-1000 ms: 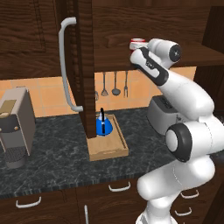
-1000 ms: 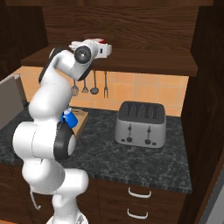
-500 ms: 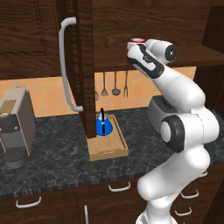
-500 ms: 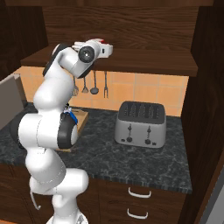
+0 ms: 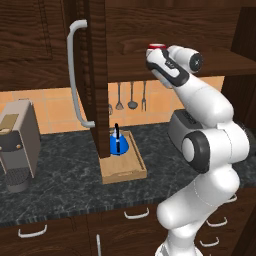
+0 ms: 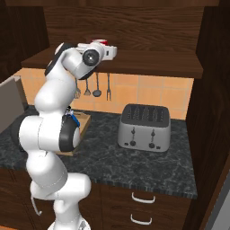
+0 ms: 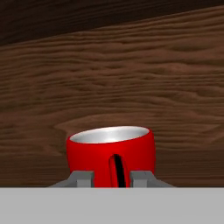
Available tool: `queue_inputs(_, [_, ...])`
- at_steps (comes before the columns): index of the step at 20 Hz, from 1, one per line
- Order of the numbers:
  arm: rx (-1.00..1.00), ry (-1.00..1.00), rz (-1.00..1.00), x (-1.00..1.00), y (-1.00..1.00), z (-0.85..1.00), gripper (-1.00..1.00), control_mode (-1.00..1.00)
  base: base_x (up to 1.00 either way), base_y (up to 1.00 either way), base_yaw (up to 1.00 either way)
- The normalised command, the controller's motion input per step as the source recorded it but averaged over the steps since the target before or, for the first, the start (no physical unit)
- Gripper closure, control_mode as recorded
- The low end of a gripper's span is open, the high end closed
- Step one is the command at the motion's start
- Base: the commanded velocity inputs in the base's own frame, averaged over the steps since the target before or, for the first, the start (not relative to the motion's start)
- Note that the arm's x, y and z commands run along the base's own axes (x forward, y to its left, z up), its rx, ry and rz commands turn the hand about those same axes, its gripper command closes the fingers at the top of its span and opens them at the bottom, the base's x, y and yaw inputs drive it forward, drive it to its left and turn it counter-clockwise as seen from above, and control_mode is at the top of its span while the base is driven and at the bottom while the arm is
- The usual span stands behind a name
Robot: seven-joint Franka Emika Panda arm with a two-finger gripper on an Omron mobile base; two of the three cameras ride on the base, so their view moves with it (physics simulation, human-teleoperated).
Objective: Pick the kettle from the counter and place it on the tray. Then pick the mug from the cabinet and place it on the tray. Then close the cabinet doors.
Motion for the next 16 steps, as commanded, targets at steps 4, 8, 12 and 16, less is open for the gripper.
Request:
queue_inputs(4, [0.00, 0.00, 0.00, 0.00, 0.00, -0.01, 1.00, -1.00, 0.00, 0.00, 0.00])
queue_inputs(8, [0.00, 0.00, 0.00, 0.00, 0.00, -0.01, 1.00, -1.00, 0.00, 0.00, 0.00])
queue_inputs(12, [0.00, -0.04, 0.00, -0.34, -0.01, 0.00, 1.00, -1.00, 0.00, 0.00, 0.00])
queue_inputs(16, [0.00, -0.02, 0.08, -0.82, -0.02, 0.00, 1.00, -1.00, 0.00, 0.00, 0.00])
